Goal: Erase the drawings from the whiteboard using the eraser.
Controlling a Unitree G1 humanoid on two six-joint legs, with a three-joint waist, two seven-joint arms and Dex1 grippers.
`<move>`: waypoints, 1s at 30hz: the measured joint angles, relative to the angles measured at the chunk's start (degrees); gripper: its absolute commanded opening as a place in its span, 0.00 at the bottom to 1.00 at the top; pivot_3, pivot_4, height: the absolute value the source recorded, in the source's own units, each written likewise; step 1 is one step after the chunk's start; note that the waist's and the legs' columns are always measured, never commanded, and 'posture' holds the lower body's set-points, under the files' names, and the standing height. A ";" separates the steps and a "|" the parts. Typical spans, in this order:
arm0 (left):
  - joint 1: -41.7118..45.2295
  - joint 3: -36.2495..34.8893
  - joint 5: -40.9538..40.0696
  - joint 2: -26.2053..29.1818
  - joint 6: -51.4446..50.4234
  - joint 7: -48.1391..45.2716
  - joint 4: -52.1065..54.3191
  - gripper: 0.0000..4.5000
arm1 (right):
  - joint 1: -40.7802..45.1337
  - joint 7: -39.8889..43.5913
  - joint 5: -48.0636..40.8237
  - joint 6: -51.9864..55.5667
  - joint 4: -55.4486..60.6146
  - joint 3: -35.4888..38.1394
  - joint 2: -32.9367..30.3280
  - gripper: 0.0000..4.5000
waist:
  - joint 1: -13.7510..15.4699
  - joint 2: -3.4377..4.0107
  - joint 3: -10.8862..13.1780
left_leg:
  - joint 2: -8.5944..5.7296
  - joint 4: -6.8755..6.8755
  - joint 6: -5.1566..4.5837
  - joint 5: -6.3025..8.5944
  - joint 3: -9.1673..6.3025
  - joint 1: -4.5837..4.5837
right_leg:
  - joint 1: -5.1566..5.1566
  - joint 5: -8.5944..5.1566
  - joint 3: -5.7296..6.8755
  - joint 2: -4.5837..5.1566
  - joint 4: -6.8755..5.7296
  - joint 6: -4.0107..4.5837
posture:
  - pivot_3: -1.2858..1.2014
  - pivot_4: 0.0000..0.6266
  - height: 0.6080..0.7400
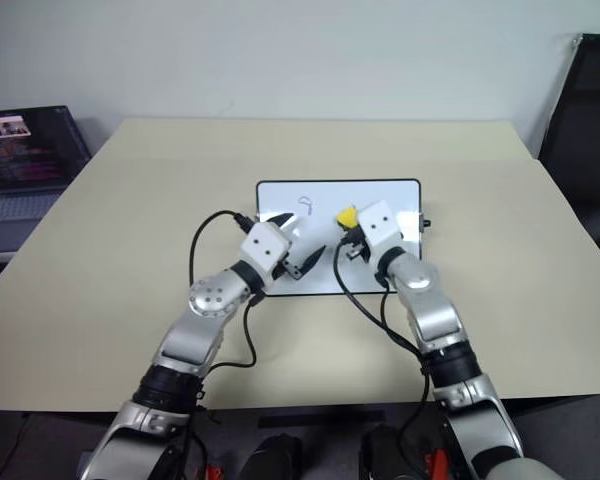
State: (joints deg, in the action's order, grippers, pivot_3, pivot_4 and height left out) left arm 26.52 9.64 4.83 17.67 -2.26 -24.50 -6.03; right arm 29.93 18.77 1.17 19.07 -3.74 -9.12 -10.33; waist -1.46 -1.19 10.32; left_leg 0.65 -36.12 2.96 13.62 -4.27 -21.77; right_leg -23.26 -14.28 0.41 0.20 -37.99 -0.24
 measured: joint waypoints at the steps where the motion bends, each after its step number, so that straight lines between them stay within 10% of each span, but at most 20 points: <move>1: 0.07 -0.01 0.00 0.01 0.00 -0.02 -0.21 1.00 | -0.95 0.03 -0.01 0.42 0.94 -0.03 -0.24 0.26 | -0.03 0.00 0.00 | -0.01 -0.01 0.00 0.00 0.01 0.00 | 0.01 0.00 -0.01 0.01 0.00 0.00 | 0.52 0.24 1.00; 30: 1.13 0.03 -0.05 -0.56 1.14 -1.25 -2.70 1.00 | 8.70 -3.76 0.89 -8.54 -12.34 2.96 1.60 0.26 | -0.35 0.00 0.00 | 0.03 0.02 -0.01 -0.02 0.06 0.02 | -0.05 0.04 -0.05 -0.02 -0.03 0.00 | 0.52 0.24 1.00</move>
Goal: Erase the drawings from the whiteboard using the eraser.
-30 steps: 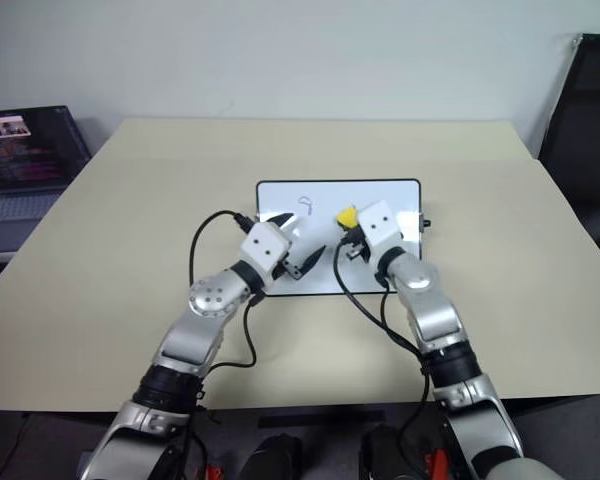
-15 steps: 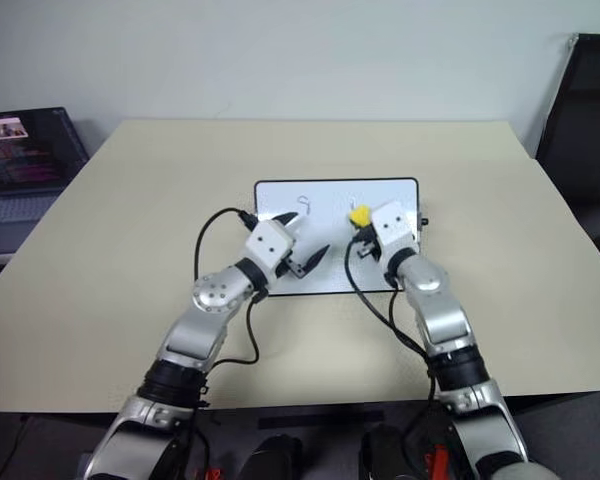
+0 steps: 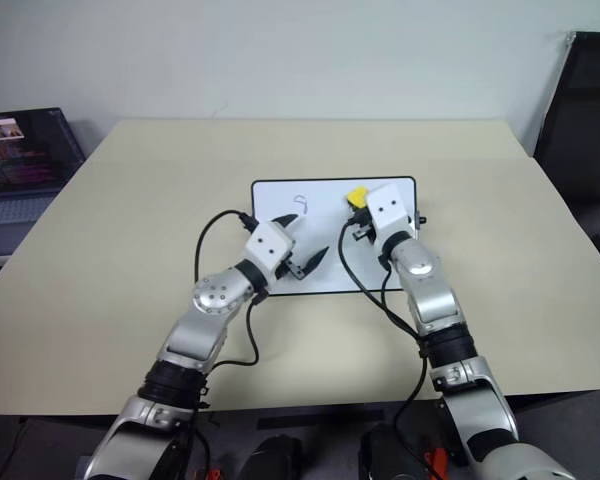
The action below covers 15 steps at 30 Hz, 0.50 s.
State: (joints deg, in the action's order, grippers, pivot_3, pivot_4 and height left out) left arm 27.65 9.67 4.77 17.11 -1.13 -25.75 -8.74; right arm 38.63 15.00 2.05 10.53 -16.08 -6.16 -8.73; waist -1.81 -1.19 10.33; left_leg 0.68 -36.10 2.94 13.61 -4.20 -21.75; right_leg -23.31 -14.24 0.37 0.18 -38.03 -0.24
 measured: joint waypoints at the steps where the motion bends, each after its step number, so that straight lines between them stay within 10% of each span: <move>1: -0.02 -0.01 0.01 0.11 -0.04 0.02 0.07 1.00 | -0.48 0.08 0.22 0.23 0.70 -0.22 -0.08 0.26 | 0.00 0.00 0.00 | 0.00 0.00 0.00 0.00 0.00 0.00 | 0.00 0.00 0.00 0.00 0.00 0.00 | 0.52 0.24 1.00; 15: -0.20 -1.22 -0.20 0.42 -1.02 0.46 0.54 1.00 | -8.37 3.25 1.31 5.07 10.46 -2.87 -1.76 0.26 | 0.16 0.00 0.00 | -0.03 -0.01 0.00 0.00 -0.01 0.00 | 0.03 0.00 0.02 0.01 0.05 -0.01 | 0.52 0.24 1.00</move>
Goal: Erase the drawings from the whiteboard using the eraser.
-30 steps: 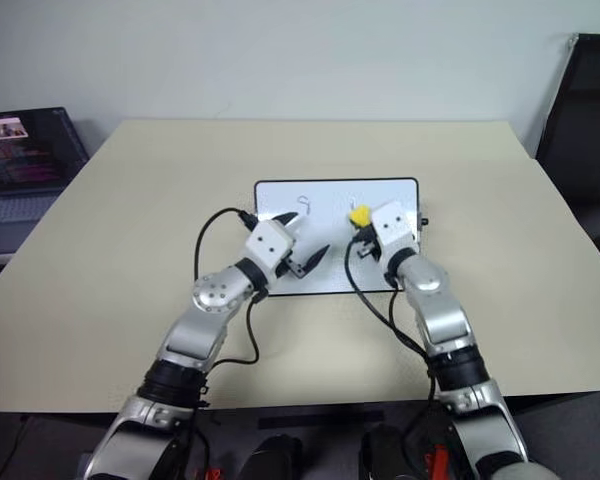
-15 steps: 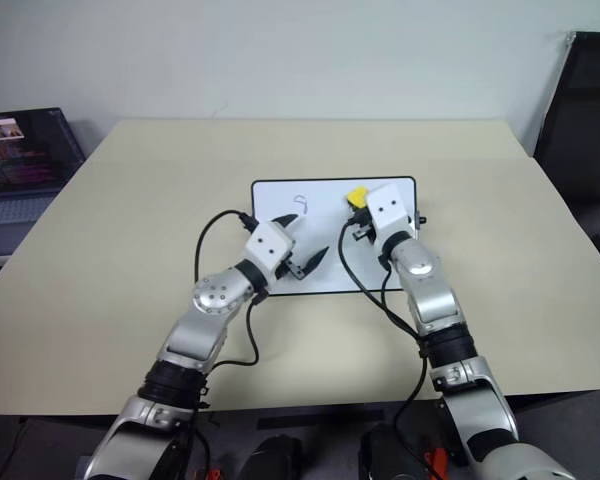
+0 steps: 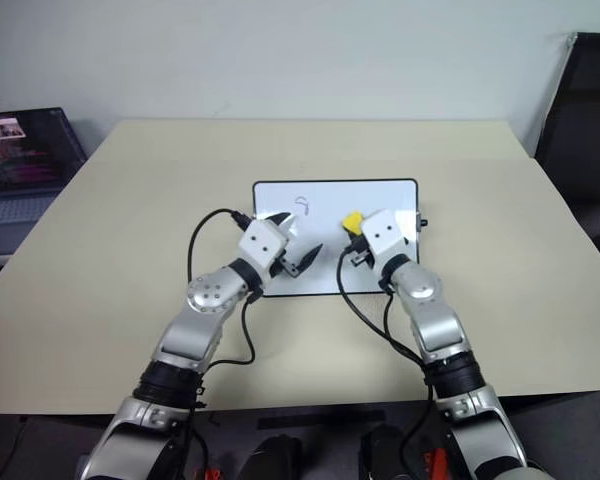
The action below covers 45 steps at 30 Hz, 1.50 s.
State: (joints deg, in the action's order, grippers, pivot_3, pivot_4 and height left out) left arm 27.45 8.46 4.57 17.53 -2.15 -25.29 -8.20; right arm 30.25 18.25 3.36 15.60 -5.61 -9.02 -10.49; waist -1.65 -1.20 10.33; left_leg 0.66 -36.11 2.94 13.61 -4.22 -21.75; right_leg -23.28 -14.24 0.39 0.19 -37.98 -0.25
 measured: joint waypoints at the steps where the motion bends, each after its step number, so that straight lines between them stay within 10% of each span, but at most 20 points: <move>1: -0.02 0.00 0.00 0.00 0.00 -0.03 0.00 1.00 | 0.00 0.12 -0.01 0.00 0.03 0.01 -0.21 0.26 | 0.02 0.00 0.00 | 0.00 0.00 0.00 0.00 0.00 0.00 | 0.00 0.00 0.00 0.00 0.00 0.00 | 0.52 0.24 1.00; 27: -6.45 -2.04 1.74 0.28 -1.74 5.75 5.53 1.00 | 6.22 2.00 -3.00 -4.58 -4.29 0.82 5.28 0.26 | 0.00 0.01 0.04 | 0.04 0.05 0.00 0.00 -0.02 -0.08 | -0.08 0.00 0.03 0.00 0.03 0.01 | 0.52 0.24 1.00; 45: -4.84 -2.05 1.72 0.85 -2.41 4.61 5.18 1.00 | 20.74 -1.20 1.47 -12.85 -28.95 -2.30 11.46 0.26 | -0.03 0.03 0.07 | 0.05 0.06 0.00 0.00 -0.02 -0.11 | -0.12 0.00 0.01 0.02 0.01 0.02 | 0.52 0.24 1.00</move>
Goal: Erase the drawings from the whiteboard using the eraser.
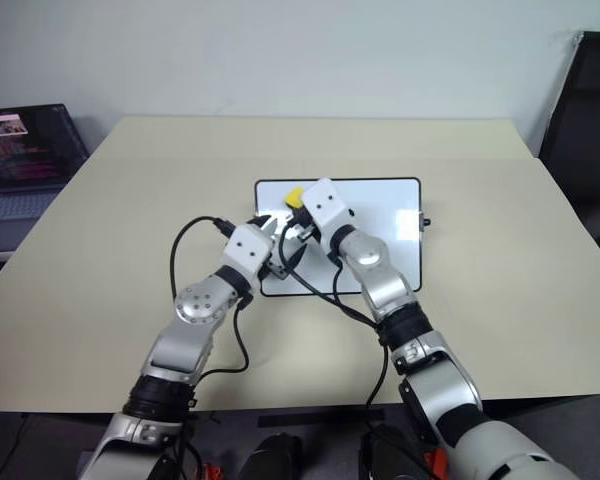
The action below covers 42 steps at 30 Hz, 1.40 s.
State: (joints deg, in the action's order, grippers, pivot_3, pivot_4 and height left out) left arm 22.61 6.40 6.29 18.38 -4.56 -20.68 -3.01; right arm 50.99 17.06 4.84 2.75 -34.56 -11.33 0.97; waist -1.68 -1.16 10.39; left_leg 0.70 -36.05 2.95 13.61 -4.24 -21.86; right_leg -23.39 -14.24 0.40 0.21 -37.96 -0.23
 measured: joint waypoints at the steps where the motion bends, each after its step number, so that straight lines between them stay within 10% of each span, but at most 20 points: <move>1: -0.39 0.01 0.01 0.10 -0.20 -0.01 0.51 1.00 | 0.72 -0.48 0.58 -0.24 -0.90 -0.01 0.00 0.26 | -0.01 0.00 0.00 | 0.00 0.00 0.00 0.00 0.00 0.00 | 0.00 0.00 0.00 0.00 0.00 0.00 | 0.52 0.24 1.00; 23: -2.11 0.00 0.10 0.39 -3.84 0.18 4.68 1.00 | -17.18 1.85 3.79 3.22 18.60 -3.52 -7.46 0.26 | 0.30 -0.04 -0.05 | -0.06 -0.09 -0.04 -0.03 -0.05 0.22 | 0.22 0.00 0.02 0.06 -0.09 -0.01 | 0.52 0.24 1.00; 42: -0.10 0.45 0.01 0.17 -3.46 -0.22 3.08 1.00 | -2.10 -3.49 1.29 -4.44 0.49 0.74 -1.07 0.26 | 0.02 -0.03 0.01 | -0.01 0.10 -0.11 -0.06 -0.02 -0.10 | -0.09 0.15 -0.02 0.05 0.03 0.17 | 0.52 0.24 1.00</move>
State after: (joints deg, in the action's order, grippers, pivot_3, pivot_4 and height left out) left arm 22.51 6.85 6.30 18.55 -8.02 -20.90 0.07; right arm 48.89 13.57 6.12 -1.69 -34.07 -10.59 -0.10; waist -1.66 -1.19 10.40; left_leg 0.69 -35.95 2.84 13.55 -4.25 -21.96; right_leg -23.48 -14.09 0.38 0.26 -37.93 -0.06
